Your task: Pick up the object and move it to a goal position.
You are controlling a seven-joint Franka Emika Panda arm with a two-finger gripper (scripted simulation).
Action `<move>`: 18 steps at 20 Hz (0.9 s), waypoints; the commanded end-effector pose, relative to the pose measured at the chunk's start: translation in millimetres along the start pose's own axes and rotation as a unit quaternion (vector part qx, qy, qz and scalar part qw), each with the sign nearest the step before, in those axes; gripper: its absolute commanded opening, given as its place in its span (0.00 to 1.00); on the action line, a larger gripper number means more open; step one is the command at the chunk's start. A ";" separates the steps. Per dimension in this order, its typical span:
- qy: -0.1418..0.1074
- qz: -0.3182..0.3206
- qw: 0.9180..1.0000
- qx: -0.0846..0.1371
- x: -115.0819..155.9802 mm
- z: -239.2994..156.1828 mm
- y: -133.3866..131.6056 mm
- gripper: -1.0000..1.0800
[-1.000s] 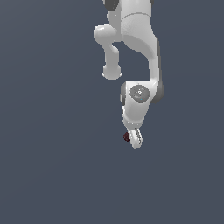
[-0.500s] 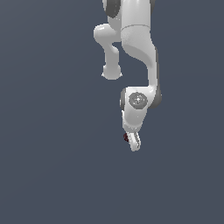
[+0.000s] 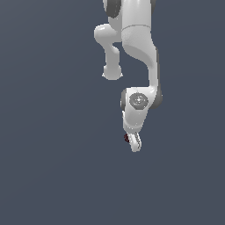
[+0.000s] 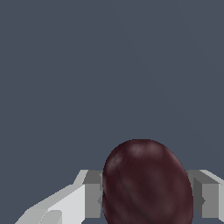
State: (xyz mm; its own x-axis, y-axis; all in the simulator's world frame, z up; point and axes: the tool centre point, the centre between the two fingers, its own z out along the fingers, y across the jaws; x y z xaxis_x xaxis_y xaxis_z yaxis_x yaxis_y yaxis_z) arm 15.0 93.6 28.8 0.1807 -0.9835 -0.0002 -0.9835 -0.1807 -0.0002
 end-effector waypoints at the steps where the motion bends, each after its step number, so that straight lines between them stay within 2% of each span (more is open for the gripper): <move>1: 0.000 0.000 1.000 0.000 0.0 -0.1 -0.2 0.00; 9: 0.000 0.000 1.000 0.000 -9.4 -6.7 -13.6 0.00; 18: 0.001 0.000 1.000 0.000 -34.6 -24.3 -49.9 0.00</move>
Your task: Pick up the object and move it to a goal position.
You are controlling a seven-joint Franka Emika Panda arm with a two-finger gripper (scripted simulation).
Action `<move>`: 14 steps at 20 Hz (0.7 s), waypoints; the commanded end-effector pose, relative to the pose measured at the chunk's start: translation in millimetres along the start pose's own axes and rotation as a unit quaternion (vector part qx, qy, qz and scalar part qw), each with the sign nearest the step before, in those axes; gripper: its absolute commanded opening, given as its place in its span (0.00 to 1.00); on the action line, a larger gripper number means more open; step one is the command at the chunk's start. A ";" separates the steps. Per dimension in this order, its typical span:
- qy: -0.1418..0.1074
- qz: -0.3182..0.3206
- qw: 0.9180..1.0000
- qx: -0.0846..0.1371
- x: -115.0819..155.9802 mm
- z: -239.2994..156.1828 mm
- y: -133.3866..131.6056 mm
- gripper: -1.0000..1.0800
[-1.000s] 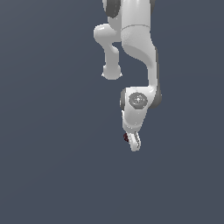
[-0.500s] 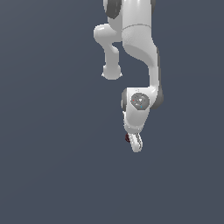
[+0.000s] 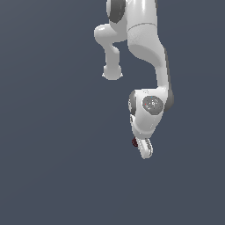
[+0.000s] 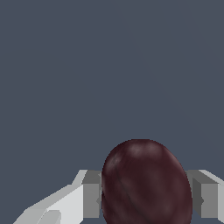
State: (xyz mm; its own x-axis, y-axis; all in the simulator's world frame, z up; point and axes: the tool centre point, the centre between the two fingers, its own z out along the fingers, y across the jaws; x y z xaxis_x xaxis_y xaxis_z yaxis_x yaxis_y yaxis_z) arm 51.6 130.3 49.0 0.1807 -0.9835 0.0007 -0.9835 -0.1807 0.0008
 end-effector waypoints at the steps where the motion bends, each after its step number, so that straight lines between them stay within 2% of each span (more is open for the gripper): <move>1: 0.000 0.000 1.000 0.000 -8.4 -6.5 -12.4 0.00; 14: 0.000 0.000 1.000 0.000 -46.1 -32.9 -68.8 0.00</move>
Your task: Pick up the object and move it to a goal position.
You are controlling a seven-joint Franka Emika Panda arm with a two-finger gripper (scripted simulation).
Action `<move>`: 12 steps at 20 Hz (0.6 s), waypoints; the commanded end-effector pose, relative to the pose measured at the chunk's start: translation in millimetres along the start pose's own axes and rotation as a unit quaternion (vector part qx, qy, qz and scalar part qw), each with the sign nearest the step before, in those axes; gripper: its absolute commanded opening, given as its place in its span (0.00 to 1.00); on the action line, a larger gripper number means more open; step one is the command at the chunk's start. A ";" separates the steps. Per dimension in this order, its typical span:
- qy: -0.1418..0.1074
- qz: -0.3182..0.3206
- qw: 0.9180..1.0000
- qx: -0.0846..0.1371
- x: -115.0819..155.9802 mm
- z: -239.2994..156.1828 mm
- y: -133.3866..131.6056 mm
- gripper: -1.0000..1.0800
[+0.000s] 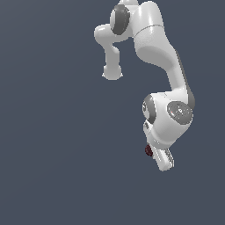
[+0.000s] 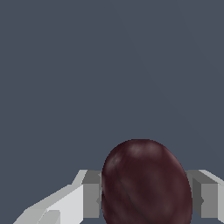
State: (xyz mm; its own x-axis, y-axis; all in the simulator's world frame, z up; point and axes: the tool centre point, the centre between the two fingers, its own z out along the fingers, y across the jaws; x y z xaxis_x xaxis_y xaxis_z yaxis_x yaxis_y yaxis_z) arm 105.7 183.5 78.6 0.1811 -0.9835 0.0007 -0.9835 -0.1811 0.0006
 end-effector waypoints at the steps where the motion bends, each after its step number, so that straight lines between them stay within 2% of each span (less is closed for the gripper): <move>1: 0.000 0.000 1.000 0.000 -5.9 -4.8 -9.4 0.00; 12: 0.000 0.000 1.000 0.000 -23.1 -16.4 -36.8 0.00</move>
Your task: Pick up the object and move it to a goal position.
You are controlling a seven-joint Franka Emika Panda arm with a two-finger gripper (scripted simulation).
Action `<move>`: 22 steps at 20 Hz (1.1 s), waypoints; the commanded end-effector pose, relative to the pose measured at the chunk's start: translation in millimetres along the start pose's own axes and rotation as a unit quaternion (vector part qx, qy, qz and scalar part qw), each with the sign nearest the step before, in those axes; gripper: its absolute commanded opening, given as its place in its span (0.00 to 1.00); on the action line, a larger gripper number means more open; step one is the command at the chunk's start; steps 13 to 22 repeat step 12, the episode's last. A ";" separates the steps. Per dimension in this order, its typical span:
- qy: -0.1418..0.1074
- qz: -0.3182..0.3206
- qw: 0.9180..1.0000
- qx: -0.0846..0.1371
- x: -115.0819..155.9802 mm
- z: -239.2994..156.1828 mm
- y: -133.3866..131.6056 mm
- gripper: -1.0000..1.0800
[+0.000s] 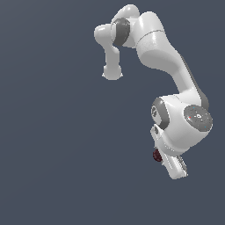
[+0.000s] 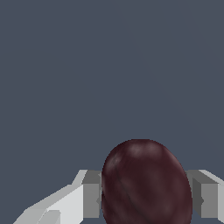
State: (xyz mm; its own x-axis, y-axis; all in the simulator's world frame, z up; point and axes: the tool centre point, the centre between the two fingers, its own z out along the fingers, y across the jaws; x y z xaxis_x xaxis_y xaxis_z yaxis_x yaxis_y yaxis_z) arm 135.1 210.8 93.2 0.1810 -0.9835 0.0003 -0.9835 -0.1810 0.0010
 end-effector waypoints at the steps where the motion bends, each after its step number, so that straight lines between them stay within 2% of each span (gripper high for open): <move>1: 0.000 0.000 1.000 0.000 -2.4 -2.4 -4.3 0.00; 22: 0.000 0.000 1.000 0.000 -5.9 -4.7 -10.8 0.00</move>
